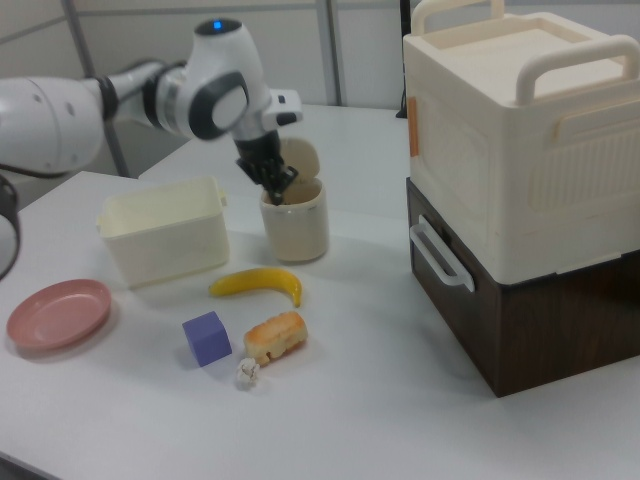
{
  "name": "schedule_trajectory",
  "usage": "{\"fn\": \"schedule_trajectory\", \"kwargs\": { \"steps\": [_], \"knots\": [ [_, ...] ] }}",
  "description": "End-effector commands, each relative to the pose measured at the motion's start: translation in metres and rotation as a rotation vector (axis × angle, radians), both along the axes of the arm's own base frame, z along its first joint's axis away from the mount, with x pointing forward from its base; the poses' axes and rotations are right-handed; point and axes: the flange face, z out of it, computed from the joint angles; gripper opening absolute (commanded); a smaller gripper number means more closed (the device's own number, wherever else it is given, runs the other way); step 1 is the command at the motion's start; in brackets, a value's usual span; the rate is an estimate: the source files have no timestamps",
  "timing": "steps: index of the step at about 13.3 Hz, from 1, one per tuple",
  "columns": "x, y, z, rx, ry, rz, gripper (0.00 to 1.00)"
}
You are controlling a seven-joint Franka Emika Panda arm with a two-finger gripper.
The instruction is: Open the trash can
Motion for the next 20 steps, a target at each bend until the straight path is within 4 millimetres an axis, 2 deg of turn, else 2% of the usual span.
{"fn": "schedule_trajectory", "kwargs": {
  "steps": [1, 3, 6, 11, 12, 16, 18, 20],
  "knots": [
    [-0.056, -0.004, 0.058, 0.032, 0.171, 0.029, 1.0],
    [-0.079, -0.003, 0.068, 0.023, 0.277, 0.054, 1.0],
    [-0.078, -0.003, 0.065, -0.047, 0.276, 0.062, 1.0],
    [-0.079, -0.01, 0.071, -0.055, 0.266, 0.043, 1.0],
    [-0.085, -0.007, 0.081, -0.053, 0.257, 0.046, 1.0],
    [-0.102, 0.0, 0.078, -0.049, 0.285, 0.059, 1.0],
    [-0.121, -0.003, 0.091, -0.05, 0.275, 0.06, 1.0],
    [-0.132, -0.007, 0.099, -0.046, 0.266, 0.054, 1.0]
  ]
}}
